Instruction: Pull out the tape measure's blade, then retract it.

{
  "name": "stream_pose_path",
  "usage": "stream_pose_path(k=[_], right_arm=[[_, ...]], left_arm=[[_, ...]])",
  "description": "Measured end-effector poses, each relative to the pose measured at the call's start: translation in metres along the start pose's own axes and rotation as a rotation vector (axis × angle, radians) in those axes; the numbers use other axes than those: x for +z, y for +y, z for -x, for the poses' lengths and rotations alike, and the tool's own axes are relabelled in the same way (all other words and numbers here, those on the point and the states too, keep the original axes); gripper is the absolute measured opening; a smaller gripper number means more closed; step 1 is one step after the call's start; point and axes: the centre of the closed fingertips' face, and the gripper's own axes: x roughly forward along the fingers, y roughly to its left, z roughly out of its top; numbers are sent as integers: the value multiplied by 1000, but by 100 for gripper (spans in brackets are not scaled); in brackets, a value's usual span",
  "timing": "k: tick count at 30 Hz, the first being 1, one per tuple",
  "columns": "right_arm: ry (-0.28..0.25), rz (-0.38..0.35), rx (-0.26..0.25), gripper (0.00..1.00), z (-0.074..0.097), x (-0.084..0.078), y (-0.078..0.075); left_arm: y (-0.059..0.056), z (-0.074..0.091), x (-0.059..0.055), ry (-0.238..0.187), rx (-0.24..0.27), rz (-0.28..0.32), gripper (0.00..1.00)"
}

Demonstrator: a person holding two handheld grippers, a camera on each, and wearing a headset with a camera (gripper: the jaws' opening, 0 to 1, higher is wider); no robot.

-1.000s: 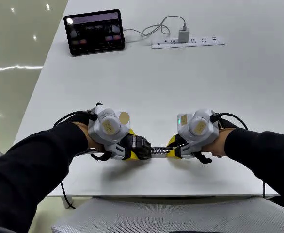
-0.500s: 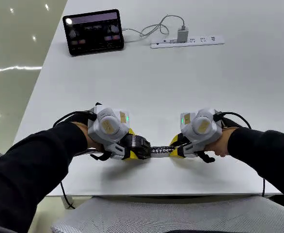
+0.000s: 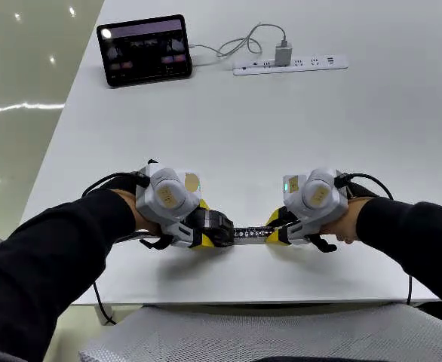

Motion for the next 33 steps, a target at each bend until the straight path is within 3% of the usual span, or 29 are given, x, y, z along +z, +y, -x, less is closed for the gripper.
stream_pose_path(k=[33], right_arm=[[11,-10,-4,10,8,-11,-2]], left_arm=[[0,0,0,1,3,4,33]])
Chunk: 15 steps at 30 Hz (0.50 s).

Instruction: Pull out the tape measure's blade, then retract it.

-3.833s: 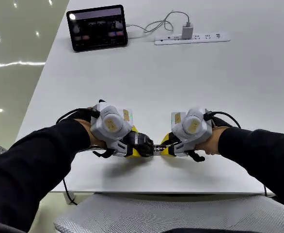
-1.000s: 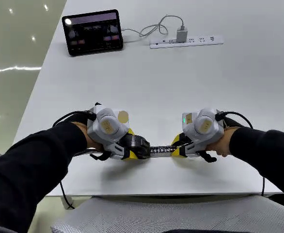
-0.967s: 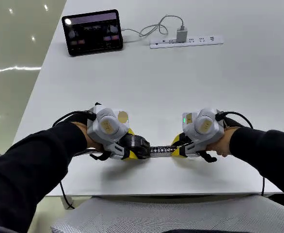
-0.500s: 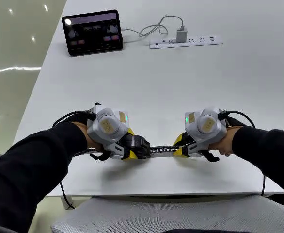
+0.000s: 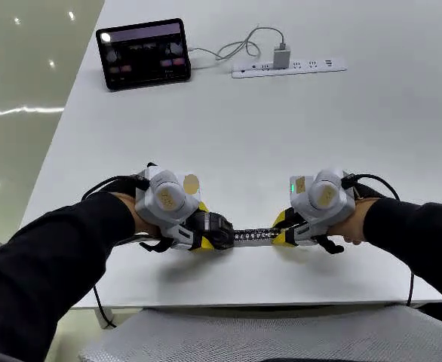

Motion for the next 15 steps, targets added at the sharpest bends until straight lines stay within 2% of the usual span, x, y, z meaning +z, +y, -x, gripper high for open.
stream_pose_path(k=[15], right_arm=[[0,-4,-5,10,4,-5,0]], left_arm=[[0,0,0,-1,4,0,33]])
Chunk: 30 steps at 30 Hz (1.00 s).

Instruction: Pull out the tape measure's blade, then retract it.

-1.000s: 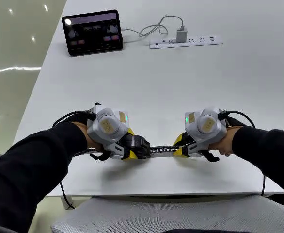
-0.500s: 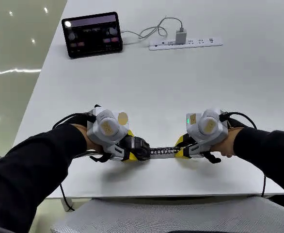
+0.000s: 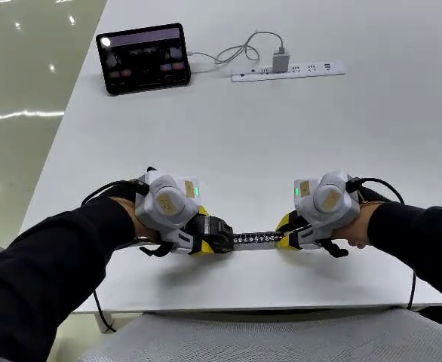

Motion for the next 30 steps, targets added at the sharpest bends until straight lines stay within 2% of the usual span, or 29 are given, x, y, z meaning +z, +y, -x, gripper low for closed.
stream_pose_path(k=[30], right_arm=[[3,-8,-7,10,6,-9,0]], left_arm=[[0,0,0,4,0,0,33]])
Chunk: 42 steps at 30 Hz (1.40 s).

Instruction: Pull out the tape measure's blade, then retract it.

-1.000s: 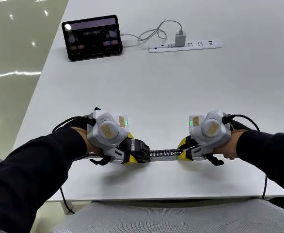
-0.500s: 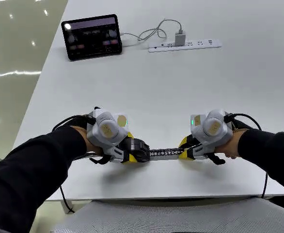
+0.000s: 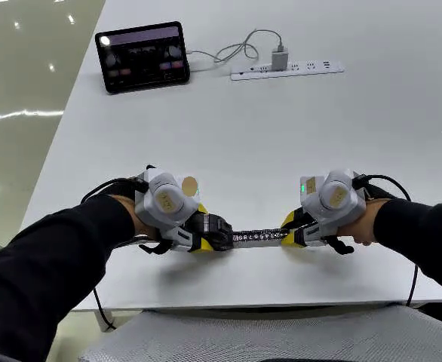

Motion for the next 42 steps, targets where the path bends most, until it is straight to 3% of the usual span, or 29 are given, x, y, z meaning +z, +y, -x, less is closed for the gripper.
stream_pose_path(k=[42], right_arm=[[7,-13,-10,10,10,-11,-3]], left_arm=[[0,0,0,1,1,-3,33]])
